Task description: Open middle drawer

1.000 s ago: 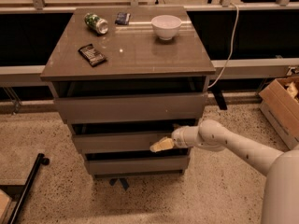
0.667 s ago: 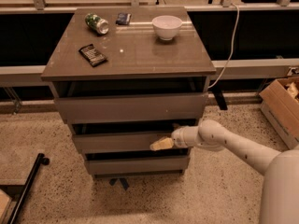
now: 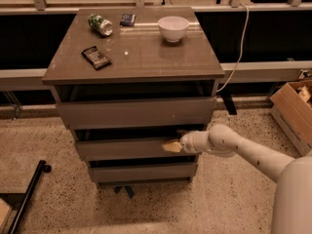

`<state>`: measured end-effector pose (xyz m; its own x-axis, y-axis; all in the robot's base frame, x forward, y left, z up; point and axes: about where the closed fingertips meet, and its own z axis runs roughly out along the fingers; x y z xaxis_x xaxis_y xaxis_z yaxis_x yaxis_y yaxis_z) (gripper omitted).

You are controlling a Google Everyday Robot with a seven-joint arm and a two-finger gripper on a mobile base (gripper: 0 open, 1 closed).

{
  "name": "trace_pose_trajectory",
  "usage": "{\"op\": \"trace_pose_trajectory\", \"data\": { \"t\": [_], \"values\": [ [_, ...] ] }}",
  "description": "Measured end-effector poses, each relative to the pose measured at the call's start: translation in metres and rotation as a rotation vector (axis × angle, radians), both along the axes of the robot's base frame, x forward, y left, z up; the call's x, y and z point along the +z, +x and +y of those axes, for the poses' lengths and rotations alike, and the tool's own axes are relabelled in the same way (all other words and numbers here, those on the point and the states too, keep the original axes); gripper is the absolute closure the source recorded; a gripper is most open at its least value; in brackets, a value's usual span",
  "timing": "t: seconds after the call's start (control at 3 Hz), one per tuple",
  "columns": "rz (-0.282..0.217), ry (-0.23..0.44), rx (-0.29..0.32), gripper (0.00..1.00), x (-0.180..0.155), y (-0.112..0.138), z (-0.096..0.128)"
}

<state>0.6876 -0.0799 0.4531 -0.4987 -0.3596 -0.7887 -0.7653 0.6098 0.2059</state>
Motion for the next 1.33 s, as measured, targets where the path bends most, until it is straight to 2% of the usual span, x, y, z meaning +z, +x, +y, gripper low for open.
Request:
{"op": "trace_pose_trajectory", "data": {
  "t": [0.67,1.0,1.33],
  "values": [
    [0.0,0.0,0.0,0.93,0.0063,0.0,0.0],
    [0.0,0.0,0.0,1.0,0.0069,0.0,0.0],
    [0.0,0.0,0.0,0.81,0.0081,0.0,0.0]
  ]
}}
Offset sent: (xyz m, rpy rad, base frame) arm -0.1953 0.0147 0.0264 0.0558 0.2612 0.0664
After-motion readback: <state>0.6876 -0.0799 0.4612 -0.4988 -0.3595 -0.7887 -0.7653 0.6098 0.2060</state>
